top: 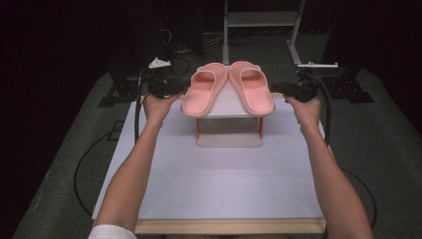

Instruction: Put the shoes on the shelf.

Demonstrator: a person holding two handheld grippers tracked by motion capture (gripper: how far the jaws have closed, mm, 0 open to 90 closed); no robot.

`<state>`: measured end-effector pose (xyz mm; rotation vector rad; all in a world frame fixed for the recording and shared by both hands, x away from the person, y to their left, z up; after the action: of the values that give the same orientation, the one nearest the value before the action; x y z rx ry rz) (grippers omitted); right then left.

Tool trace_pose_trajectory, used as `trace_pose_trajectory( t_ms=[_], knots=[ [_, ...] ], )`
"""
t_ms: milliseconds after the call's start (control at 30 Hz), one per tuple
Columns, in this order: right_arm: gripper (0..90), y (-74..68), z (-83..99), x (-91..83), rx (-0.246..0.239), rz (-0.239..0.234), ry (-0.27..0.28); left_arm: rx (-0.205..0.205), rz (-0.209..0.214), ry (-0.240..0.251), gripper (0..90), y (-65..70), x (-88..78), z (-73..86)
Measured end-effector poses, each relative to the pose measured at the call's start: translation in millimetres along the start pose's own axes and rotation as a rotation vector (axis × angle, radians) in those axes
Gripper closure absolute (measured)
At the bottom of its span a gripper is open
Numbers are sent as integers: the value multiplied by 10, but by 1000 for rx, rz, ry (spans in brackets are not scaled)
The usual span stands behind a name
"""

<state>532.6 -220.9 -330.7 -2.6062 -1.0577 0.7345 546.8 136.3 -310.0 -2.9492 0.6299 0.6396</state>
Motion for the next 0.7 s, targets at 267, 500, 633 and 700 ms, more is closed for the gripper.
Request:
trace_pose_trajectory(
  t_ms=[267, 500, 633, 700],
  knots=[
    [568, 85, 164, -34, 11, 25, -5, -2, -63, -33, 541, -159, -7, 189],
    [573, 55, 196, -23, -13, 45, -13, 13, -70, -71, 540, -142, 56, 334],
    [573, 42, 204, -24, -11, 49, -13, -6, -64, -61, 552, -141, 56, 348],
    [572, 31, 208, -19, -10, 44, -15, -6, -59, -64, 558, -128, 52, 347]
  ],
)
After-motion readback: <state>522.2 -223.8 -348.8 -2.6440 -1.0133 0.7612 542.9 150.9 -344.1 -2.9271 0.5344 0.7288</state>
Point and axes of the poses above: each handheld gripper's, and its own axes: x roughly forward along the jaws, z roughly out of its underside, y roughly to its right, the point moved 7 cm from there along x, roughly forward along the jaws, and after that the axes turned 11 degrees about -z, right-handed, at the moved point
